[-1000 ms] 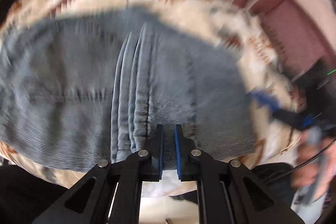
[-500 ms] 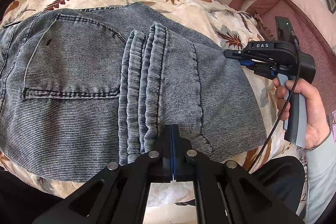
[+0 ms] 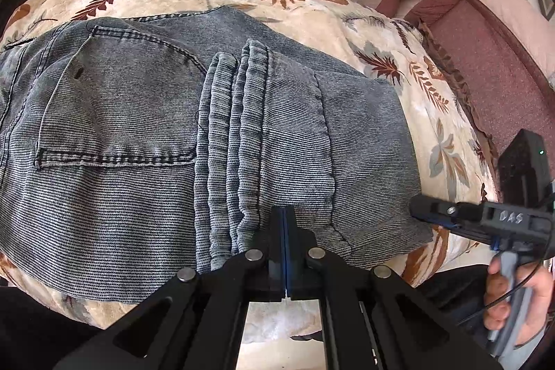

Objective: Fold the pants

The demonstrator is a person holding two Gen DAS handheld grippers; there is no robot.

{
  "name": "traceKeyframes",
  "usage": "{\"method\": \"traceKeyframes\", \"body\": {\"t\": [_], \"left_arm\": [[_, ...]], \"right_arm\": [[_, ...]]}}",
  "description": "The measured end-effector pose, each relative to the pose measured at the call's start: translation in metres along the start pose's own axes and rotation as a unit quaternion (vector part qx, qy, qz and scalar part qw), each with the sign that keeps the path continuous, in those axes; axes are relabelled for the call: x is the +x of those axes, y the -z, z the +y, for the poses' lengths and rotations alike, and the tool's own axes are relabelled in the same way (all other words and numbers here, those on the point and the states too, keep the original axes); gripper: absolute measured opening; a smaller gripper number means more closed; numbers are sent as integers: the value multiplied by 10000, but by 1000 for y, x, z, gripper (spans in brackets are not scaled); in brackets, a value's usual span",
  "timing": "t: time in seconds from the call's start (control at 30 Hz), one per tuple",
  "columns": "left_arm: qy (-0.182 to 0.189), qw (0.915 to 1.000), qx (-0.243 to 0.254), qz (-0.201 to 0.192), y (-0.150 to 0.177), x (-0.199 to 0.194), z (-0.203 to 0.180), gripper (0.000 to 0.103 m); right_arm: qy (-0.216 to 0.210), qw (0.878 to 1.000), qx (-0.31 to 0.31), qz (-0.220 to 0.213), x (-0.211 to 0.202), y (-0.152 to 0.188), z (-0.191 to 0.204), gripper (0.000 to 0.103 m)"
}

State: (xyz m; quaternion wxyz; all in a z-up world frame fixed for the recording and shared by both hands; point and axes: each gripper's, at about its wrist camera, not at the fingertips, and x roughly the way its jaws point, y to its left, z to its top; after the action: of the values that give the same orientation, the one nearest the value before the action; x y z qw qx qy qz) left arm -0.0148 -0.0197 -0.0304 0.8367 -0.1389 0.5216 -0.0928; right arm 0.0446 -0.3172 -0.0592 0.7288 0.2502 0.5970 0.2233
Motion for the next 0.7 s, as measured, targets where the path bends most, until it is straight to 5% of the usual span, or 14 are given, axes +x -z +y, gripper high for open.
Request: {"method": "traceKeyframes", "body": {"t": [0.17, 0.23, 0.3, 0.4, 0.47, 0.7], "left_arm": [[7, 10000, -33, 66, -5, 2, 0, 2], [39, 9999, -70, 81, -6, 2, 0, 2], [147, 9998, -114, 57, -8, -6, 1, 2], [227, 9979, -301, -521, -5, -43, 15, 26], [3, 9932, -515, -1040, -1, -70, 32, 65], [-1286, 9758, -1027, -1440, 5, -110, 92, 68]], "right_arm": [[35, 9974, -641, -335, -27, 12, 39, 38], [494, 9964, -665, -153, -7, 21, 29, 52], [302, 9972, -623, -297, -5, 24, 20, 52], [123, 9950, -719, -683, -25, 29, 29, 59], [201, 9922, -896, -837, -31, 33, 34, 63], [-59, 9906, -950, -983, -19, 21, 64, 63]]}}
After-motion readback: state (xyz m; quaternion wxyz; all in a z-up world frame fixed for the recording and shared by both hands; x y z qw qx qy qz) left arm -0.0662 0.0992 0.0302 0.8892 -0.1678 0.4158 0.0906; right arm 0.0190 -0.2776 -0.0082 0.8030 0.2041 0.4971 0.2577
